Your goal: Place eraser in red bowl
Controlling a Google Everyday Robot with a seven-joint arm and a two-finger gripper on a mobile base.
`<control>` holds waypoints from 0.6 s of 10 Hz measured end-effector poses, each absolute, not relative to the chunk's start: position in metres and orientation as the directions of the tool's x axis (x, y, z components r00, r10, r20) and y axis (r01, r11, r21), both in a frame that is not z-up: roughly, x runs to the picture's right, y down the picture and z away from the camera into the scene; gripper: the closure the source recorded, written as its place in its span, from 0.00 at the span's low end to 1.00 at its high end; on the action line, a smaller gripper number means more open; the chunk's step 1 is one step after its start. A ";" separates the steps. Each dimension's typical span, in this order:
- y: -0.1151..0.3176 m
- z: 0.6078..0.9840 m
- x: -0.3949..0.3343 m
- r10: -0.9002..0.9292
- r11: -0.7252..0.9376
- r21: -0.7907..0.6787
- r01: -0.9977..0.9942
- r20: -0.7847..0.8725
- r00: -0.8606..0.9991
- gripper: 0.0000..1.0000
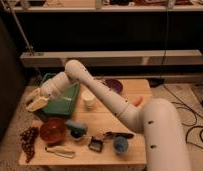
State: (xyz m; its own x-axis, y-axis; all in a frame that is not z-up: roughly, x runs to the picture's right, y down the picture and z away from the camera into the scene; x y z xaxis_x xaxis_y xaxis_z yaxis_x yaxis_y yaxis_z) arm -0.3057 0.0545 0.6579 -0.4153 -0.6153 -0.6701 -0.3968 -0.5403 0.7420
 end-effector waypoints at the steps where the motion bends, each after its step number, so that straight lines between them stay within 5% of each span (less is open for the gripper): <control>1: 0.054 0.664 -0.303 -0.615 -0.534 0.747 -0.396 -0.665 -0.424 1.00; 6: 0.084 0.694 -0.292 -0.633 -0.463 0.792 -0.397 -0.610 -0.477 0.98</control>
